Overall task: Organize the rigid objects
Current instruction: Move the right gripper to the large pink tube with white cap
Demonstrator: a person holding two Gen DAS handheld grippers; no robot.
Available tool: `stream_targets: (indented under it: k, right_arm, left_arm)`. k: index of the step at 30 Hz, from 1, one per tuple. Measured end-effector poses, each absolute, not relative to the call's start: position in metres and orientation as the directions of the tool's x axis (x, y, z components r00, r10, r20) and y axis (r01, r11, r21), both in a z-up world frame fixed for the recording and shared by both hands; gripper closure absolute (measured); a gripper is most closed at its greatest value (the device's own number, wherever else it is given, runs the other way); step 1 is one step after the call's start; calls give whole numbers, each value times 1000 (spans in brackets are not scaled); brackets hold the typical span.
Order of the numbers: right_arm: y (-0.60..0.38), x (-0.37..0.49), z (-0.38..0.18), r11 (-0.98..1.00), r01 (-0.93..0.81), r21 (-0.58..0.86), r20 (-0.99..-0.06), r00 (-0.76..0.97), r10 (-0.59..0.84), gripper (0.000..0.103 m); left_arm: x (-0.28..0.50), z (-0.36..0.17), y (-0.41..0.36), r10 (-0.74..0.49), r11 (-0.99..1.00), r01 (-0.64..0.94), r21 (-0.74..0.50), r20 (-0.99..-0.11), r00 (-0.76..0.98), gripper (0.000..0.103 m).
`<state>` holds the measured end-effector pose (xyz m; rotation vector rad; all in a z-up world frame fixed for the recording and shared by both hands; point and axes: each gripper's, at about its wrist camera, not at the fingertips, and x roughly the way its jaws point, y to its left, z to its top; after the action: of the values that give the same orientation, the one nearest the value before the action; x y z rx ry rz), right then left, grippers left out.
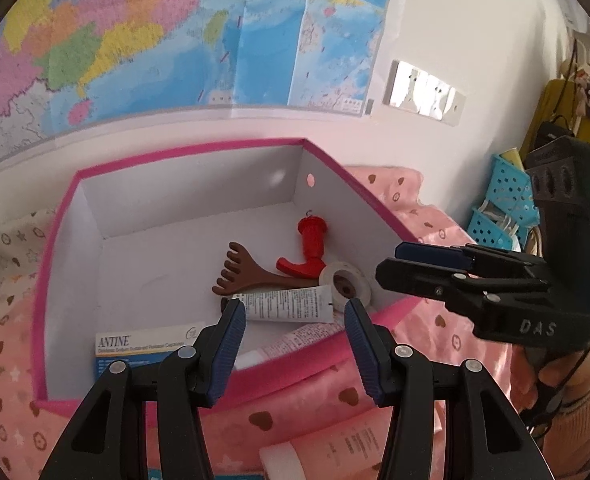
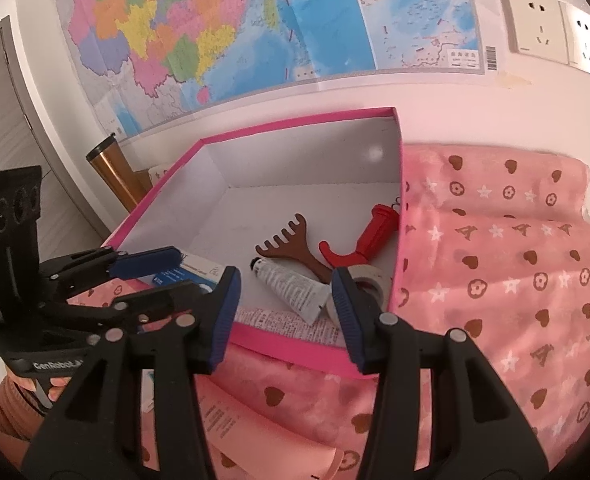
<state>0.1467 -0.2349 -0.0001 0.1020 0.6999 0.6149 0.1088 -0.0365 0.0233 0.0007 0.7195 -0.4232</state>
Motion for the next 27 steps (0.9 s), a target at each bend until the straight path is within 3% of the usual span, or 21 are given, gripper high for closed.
stream_targets:
  k: [10,27]
  right_arm:
    - [-262,105,2,785,-519,339,-529,584,615,51]
    - [-278,70,-75,807,-417,419,-668,461,585,48]
  left_arm:
    - [61,30,-18,-428,894,421,-155,-580,693,49]
    - [45,-26,-20,-421,895,394,-210,-690,589,48]
